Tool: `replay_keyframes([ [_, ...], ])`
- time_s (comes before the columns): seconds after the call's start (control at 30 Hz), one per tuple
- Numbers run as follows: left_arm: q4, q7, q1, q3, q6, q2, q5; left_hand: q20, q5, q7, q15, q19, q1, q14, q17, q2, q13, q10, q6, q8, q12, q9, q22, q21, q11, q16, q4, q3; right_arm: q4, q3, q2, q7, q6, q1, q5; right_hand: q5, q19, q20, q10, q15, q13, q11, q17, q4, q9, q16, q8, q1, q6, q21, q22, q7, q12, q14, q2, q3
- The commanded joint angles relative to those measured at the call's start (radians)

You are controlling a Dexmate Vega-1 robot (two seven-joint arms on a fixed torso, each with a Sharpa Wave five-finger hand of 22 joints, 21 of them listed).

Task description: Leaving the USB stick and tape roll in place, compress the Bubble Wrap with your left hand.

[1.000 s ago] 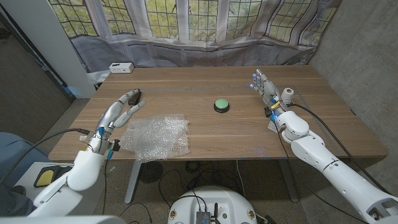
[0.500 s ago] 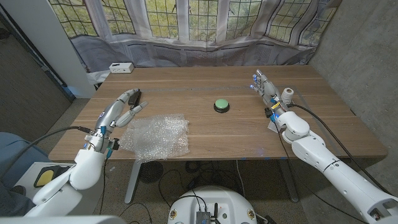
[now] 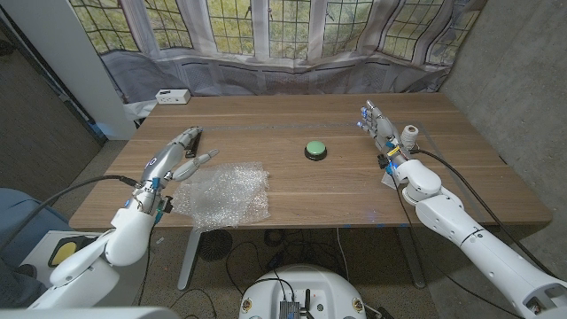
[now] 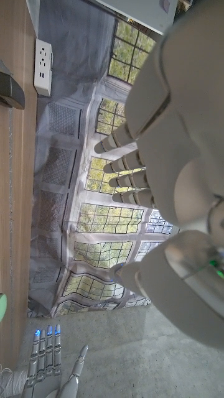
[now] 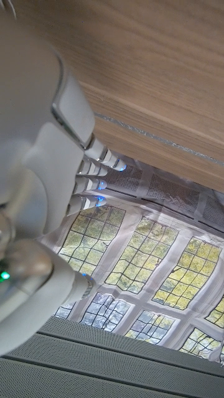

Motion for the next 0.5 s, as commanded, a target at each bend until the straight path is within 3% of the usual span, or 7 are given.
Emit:
replay_keyframes([
  [0.03,-0.053,-0.084,0.013,0.01,0.116,0.065,-0.003,0.004,0.005,-0.001,-0.002,-0.009,0.013,-0.018,0.003,-0.01,0.004,-0.017,-0.024,-0.002,-0.005,0.002,0.006,0.002,0.004,-0.006,-0.008,0.0,0.018,0.0,0.011,0.004,0.01,0.002,0.008,0.002,0.005,0.003,0.003,0.0,0.003,0.002,0.004,0.001,0.002,0.002,-0.002,0.008,0.007,-0.001,0.004,-0.008,-0.002,0.006,-0.007,0.006],
  [0.5,-0.066,-0.137,0.0,0.036,0.19,0.127,-0.006,0.003,0.009,-0.003,-0.012,-0.009,0.067,-0.03,0.003,-0.013,0.005,-0.037,-0.063,0.003,-0.004,0.002,0.005,0.003,-0.008,-0.002,-0.024,0.017,0.027,-0.002,0.013,0.006,0.014,0.005,0.007,0.002,0.005,0.007,0.005,0.001,0.003,0.0,0.004,0.001,0.003,0.002,-0.002,0.008,0.009,-0.001,0.004,-0.01,-0.002,0.007,-0.008,0.006],
])
